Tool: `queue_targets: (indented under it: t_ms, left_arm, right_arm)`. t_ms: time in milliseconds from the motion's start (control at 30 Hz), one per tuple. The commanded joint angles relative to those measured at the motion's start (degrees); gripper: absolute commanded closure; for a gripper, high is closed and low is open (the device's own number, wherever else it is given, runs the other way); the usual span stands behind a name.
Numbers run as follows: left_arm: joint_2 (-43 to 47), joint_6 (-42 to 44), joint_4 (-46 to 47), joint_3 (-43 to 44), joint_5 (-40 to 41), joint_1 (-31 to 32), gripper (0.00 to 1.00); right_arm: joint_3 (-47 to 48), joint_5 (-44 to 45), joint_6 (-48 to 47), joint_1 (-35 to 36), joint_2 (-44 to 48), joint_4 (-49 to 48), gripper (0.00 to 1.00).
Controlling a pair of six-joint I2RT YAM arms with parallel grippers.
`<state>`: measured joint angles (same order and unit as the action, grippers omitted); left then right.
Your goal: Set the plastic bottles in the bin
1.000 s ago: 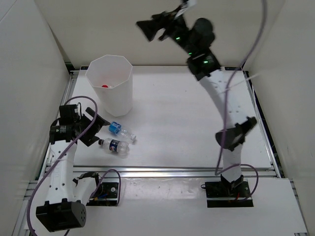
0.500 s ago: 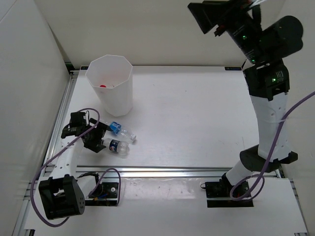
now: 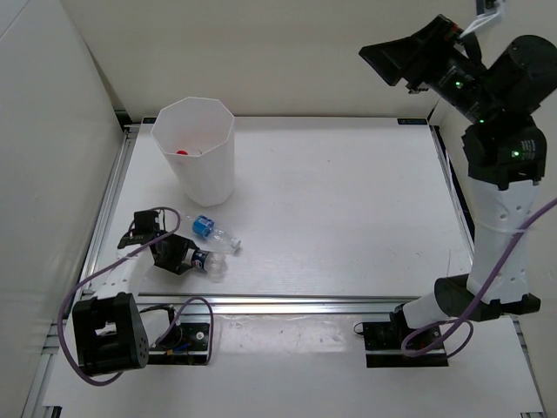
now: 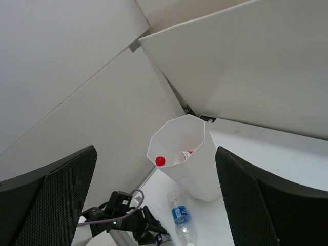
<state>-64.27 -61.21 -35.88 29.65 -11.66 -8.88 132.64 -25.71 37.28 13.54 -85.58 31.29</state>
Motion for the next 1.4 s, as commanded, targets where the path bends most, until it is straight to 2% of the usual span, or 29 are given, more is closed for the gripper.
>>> queue_targets:
  t_ms: [0, 33, 100, 200, 233, 267, 300, 333, 433, 467, 633, 700, 733, 767, 800, 833, 900, 967, 1000, 1067, 1100, 1167, 1200, 1233, 1300, 1333, 1367]
  left_arm:
    - [1.9, 2.4, 2.2, 2.4, 1.2, -0.3, 0.60]
    - [2.6, 2.9, 1.3, 4.5, 1.2, -0.3, 0.68]
    - [4.5, 3.5, -1.5, 8.9, 3.2, -1.0, 0.68]
    - [5.3, 6.4, -6.0, 23.0, 6.3, -1.0, 0.75]
    - [4.7, 7.8, -6.7, 32.0, 6.9, -1.0, 0.76]
    - [3.6, 10.0, -7.6, 37.3, 6.9, -1.0, 0.76]
    - [0.7, 11.0, -8.2, 42.6, 7.9, -1.0, 0.76]
    - [-1.3, 11.9, -8.8, 53.5, 9.0, -1.0, 0.76]
    - [-9.1, 13.9, -9.8, 68.0, 10.9, 0.3, 0.76]
    - [-11.0, 14.6, -9.8, 75.4, 10.9, 0.3, 0.76]
    - [-26.2, 19.7, -8.0, 90.7, 13.4, 6.0, 0.75]
    - [-31.9, 24.3, -8.0, 99.6, 9.9, 8.0, 0.78]
    - [-37.0, 25.3, -9.7, 103.2, 9.9, 10.2, 0.77]
    - [-38.8, 26.0, -13.0, 109.6, 12.2, 11.0, 0.72]
    - [-39.8, 26.0, -14.5, 111.7, 13.7, 11.5, 0.54]
    - [-38.7, 27.4, -15.0, 111.7, 15.3, 11.5, 0.01]
    - [-34.1, 29.6, -13.5, 106.5, 17.9, 12.0, 0.01]
    - [-23.7, 30.5, -9.7, 100.9, 21.7, 11.5, 0.01]
    - [-20.0, 30.5, -8.8, 95.1, 28.4, 11.0, 0.01]
    - [-8.8, 28.4, -6.1, 87.8, 36.1, 11.0, 0.01]
    - [-5.4, 27.1, -6.0, 81.0, 39.5, 11.0, 0.01]
    - [4.1, 24.7, -6.0, 72.1, 35.9, 11.0, 0.01]
    - [7.0, 22.9, -6.6, 66.6, 29.0, 11.0, 0.01]
    - [9.8, 20.8, -6.6, 54.4, 25.1, 11.0, 0.01]
    - [16.8, 12.0, -6.6, 41.6, 16.9, 11.0, 0.09]
    - [18.5, 8.8, -5.6, 29.8, 15.6, 11.5, 0.11]
    - [20.1, 3.4, -4.8, 24.7, 14.6, 11.5, 0.08]
  right_arm:
    - [0.7, -6.3, 1.8, -1.8, 2.4, -0.2, 0.00]
    - [-1.0, -6.3, 1.8, -2.5, 3.9, -0.2, 0.00]
    - [-2.6, -6.3, 1.8, -3.1, 4.8, -0.2, 0.00]
    - [-5.6, -7.9, 1.8, -4.2, 6.2, -0.2, 0.00]
    - [-6.3, -7.9, 1.8, -4.2, 7.1, 0.4, 0.00]
    - [-6.9, -8.6, 1.3, -4.2, 7.7, 1.0, 0.00]
    - [-7.6, -9.4, 1.3, -4.8, 7.7, 2.1, 0.00]
    - [-7.6, -10.1, 1.3, -4.8, 7.7, 2.7, 0.00]
    - [-7.6, -12.1, 1.3, -4.8, 8.2, 4.9, 0.00]
    - [-8.2, -12.1, 0.7, -5.4, 8.2, 4.9, 0.00]
    - [-9.8, -13.1, -0.4, -5.4, 8.8, 5.5, 0.00]
    - [-9.8, -13.1, -1.5, -6.5, 8.8, 6.2, 0.00]
    - [-9.8, -14.2, -1.5, -6.5, 8.8, 6.8, 0.00]
    - [-9.1, -14.2, -1.5, -7.9, 8.8, 7.8, 0.00]
    - [-8.5, -14.8, -2.2, -8.4, 9.3, 8.5, 0.00]
    - [-7.9, -14.8, -2.2, -9.0, 9.3, 9.3, 0.00]
    - [-7.9, -14.8, -4.2, -9.8, 10.7, 11.2, 0.00]
    - [-9.8, -13.2, -5.7, -9.8, 11.7, 11.9, 0.00]
    - [-10.6, -13.2, -5.7, -9.8, 12.4, 11.9, 0.00]
    - [-12.6, -13.4, -5.7, -9.8, 12.5, 12.5, 0.00]
    - [-12.6, -13.4, -5.7, -9.8, 12.5, 12.5, 0.00]
    - [-13.3, -14.2, -5.7, -9.8, 12.5, 12.5, 0.00]
    - [-13.8, -14.2, -5.2, -9.8, 11.8, 12.5, 0.00]
    - [-13.8, -14.7, -5.2, -9.8, 11.8, 12.5, 0.00]
    - [-13.8, -15.7, -5.2, -9.8, 10.3, 12.5, 0.00]
    - [-13.1, -16.2, -4.6, -9.8, 9.7, 12.5, 0.00]
    - [-13.1, -17.1, -3.9, -9.8, 8.9, 12.5, 0.00]
